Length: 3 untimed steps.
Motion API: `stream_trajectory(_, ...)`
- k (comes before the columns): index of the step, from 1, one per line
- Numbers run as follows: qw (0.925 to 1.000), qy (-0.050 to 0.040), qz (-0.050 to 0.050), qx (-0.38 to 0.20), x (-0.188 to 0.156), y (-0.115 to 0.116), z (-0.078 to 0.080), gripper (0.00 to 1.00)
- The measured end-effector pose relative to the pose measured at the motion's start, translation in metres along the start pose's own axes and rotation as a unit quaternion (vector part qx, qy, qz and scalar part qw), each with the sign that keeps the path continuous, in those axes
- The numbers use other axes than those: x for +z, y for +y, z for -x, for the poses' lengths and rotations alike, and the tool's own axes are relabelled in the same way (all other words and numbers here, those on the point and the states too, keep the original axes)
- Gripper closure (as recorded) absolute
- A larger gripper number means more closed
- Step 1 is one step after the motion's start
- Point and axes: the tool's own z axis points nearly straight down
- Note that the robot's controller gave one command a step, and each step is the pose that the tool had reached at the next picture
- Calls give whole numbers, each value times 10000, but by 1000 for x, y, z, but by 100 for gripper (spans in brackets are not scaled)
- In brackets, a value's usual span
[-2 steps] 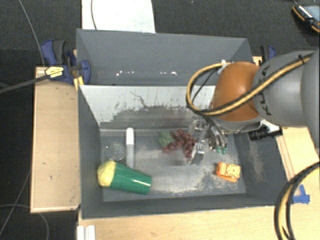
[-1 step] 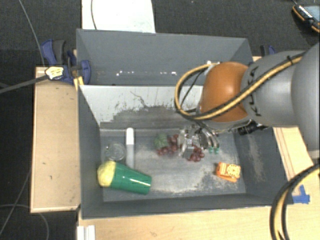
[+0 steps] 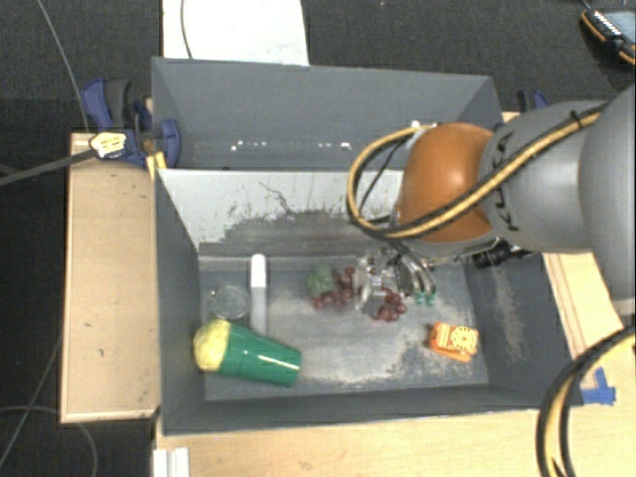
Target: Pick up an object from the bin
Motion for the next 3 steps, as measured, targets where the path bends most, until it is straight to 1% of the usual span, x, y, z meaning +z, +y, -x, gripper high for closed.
stream_trajectory(1,10000,-16,5,36,-3,2,0,100)
stream_trajectory(2,10000,-2,1,38,-1,5,-1,100)
stream_trajectory(3,9767,-44,1,-2144,24,20,-48,100)
